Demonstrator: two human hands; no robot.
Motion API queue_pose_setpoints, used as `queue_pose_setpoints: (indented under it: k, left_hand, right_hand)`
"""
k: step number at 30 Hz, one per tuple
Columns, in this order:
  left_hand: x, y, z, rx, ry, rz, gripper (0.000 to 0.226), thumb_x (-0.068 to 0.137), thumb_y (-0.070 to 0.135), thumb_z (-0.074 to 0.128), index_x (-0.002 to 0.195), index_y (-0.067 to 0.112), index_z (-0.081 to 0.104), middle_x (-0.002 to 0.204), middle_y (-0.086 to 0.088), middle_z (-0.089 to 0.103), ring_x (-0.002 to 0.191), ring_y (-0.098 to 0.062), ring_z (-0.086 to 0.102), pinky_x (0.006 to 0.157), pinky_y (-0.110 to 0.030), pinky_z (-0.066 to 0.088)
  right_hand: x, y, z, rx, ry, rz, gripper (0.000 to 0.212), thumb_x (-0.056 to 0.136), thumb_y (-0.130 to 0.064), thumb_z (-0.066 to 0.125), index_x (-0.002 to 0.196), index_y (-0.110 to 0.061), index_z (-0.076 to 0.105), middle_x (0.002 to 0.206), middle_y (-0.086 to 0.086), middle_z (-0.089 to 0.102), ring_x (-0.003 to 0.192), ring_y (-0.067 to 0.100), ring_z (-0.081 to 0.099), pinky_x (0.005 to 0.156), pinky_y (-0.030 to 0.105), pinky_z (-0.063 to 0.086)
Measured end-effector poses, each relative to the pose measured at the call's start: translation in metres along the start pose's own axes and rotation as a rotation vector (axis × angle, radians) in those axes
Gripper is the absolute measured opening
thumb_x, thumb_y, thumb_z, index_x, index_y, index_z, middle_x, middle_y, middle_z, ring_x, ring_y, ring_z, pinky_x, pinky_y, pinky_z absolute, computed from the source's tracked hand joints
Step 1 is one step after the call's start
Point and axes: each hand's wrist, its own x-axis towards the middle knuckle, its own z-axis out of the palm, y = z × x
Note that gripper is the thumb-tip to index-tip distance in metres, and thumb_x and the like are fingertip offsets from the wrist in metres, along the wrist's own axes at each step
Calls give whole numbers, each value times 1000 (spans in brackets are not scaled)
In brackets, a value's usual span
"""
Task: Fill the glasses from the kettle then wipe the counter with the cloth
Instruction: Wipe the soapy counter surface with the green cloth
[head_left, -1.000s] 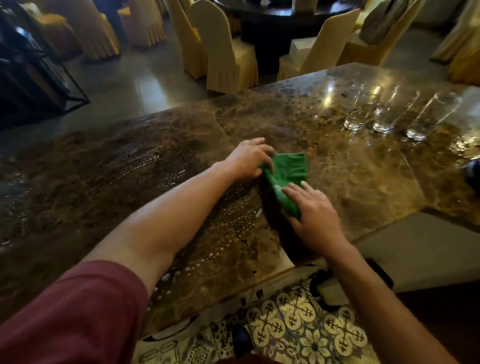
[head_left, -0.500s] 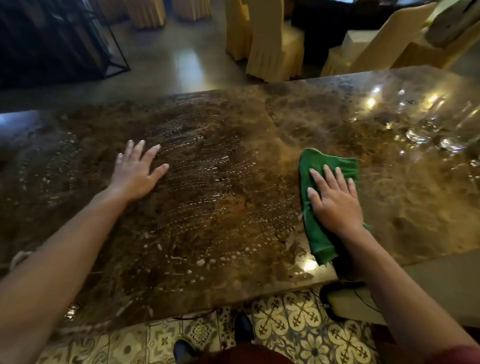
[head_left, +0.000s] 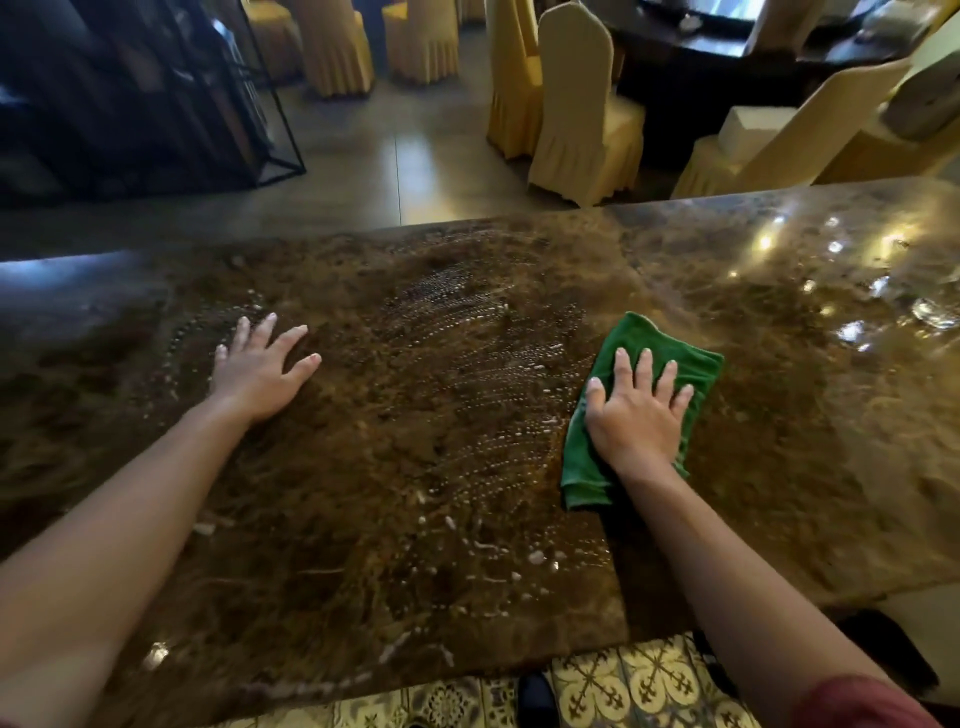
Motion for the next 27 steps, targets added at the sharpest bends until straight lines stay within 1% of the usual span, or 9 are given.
queue_pose_setpoints:
  k: [8,10,12,15,19,22,24,26,27]
  left_hand:
    - [36,-35,-11,-20,19,-47,71,102,65,32,161,26,26,172,-5,7,159,-27,-4,125,-56,6]
    - [42,-44,-12,-31,26,-35,68,103,63,32,161,29,27,172,-3,7,158,-28,-4,125,-57,6]
    - [46,-54,-12,-15,15,-24,61,103,63,29,159,38,28,172,2,7,158,-29,-4,124,-59,6]
    - [50,-62,-11,-1,-35,-42,59,101,67,27,156,47,27,172,8,9,158,-28,0,123,-61,10]
    - [58,-66,-20,-46,-86,-52,62,99,70,22,157,49,24,170,11,17,157,-25,16,122,-53,22]
    - [58,-71,-26,-75,-65,-23,60,101,67,24,157,47,22,168,9,24,156,-25,20,123,-56,20]
    - [53,-76,-25,-119,-3,-27,57,104,60,29,158,43,24,168,6,26,157,-25,17,123,-58,15]
    - [46,-86,-21,-106,49,-63,57,104,58,30,159,40,24,170,4,19,158,-25,9,124,-59,11]
    - [37,-101,-17,-74,61,-126,60,104,60,30,159,39,23,171,2,13,158,-25,4,124,-59,9]
  right_hand:
    - [76,-101,7,16,-9,99,72,102,-55,19,166,-22,17,174,12,10,159,42,0,125,62,-3]
    - [107,-122,6,8,-6,91,72,101,-55,18,165,-22,17,174,13,11,159,42,1,125,63,-2]
    - [141,-139,5,0,-17,44,72,101,-56,18,165,-23,18,174,11,11,159,42,2,125,62,-2]
    - [185,-167,6,-18,-37,-49,71,101,-57,19,165,-25,17,174,9,10,160,39,1,126,61,-2]
    - [215,-209,13,-23,-66,-218,69,102,-56,19,166,-30,15,175,5,9,160,34,1,127,58,-2]
    - [222,-244,17,-50,-105,-404,67,103,-55,20,165,-33,14,175,1,8,161,30,0,128,55,-2]
    - [219,-268,21,-77,-154,-564,65,104,-56,20,165,-34,13,175,-2,5,161,26,-2,128,54,-4]
    - [215,-280,25,-106,-174,-668,64,105,-56,20,165,-36,13,175,-4,4,161,24,-4,128,53,-5]
    - [210,-291,28,-116,-187,-712,63,106,-56,21,165,-36,12,175,-5,4,161,23,-4,128,52,-5]
